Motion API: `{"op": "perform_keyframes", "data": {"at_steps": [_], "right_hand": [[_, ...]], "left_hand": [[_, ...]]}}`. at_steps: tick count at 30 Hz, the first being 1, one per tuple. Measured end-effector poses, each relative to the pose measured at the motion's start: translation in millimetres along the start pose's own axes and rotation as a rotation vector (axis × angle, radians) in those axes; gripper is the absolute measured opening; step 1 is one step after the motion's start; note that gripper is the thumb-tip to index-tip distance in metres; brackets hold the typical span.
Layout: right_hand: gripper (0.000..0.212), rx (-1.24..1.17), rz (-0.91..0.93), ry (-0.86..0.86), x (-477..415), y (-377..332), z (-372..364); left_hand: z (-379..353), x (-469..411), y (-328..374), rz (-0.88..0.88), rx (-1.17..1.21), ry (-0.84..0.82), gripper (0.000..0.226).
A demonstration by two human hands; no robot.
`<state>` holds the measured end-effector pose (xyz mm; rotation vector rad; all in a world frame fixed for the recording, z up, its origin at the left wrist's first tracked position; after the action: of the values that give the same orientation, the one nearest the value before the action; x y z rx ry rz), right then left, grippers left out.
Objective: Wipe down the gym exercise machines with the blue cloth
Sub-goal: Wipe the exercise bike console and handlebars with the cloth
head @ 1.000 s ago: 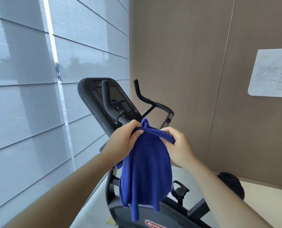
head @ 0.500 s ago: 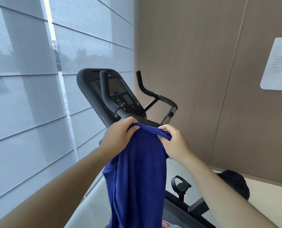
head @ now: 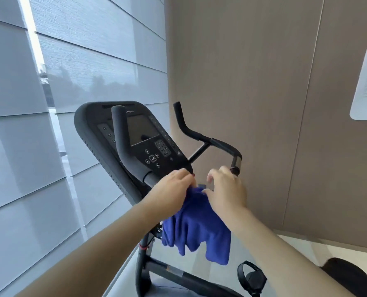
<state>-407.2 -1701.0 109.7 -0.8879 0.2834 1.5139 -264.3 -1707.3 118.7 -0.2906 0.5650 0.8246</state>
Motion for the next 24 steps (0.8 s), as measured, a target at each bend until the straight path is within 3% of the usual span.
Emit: {"op": "perform_keyframes", "data": {"at_steps": [2, 4, 8, 11, 13, 16, 20, 24], "right_hand": [[0.01, -0.24, 0.026, -0.065, 13.7, 2.4, -22.0], [0.026, -0.35, 0.063, -0.11, 22.8, 4.9, -40.1], [0.048, -0.225, 0.095, -0.292, 13.8, 5.5, -60.1], [0.054, -0.223, 0.165, -0.251, 16.5, 4.3, -53.6], [0.062, -0.196, 0.244, -0.18, 34.2, 10.2, -48.0], [0.082, -0.215, 0.332, -0.25, 52.0, 29.5, -45.8], [0.102, -0.193, 0.43, -0.394, 29.6, 41.0, -48.5], [0.082, -0.205, 0.441, -0.294, 22.2, 32.5, -52.8]], "left_hand": [[-14.8, 14.8, -0.8, -0.112, -0.03, -0.036, 0.036], [-18.0, 16.6, -6.7, -0.123, -0.072, -0.009, 0.045], [-24.5, -6.0, -12.5, -0.023, -0.139, -0.156, 0.043], [-25.9, -14.0, -9.5, -0.006, -0.182, -0.223, 0.039], [-23.7, -4.9, -4.4, -0.072, -0.207, -0.164, 0.047], [-22.1, 14.9, 1.5, -0.209, -0.201, -0.129, 0.065], [-32.2, 2.5, -2.9, -0.211, -0.36, -0.31, 0.083], [-43.3, -14.6, 11.3, -0.054, -0.457, -0.368, 0.078]]}}
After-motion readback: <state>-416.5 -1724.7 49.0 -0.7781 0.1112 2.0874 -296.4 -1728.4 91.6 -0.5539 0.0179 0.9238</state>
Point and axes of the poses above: each hand's wrist, its own x-axis away from the middle knuckle, its own z-axis out of the back of the hand, y = z × x, the point moved 4 cm from there along -x, towards the middle knuckle, and after that the axes turned 5 degrees about y, right-handed, at the moved point
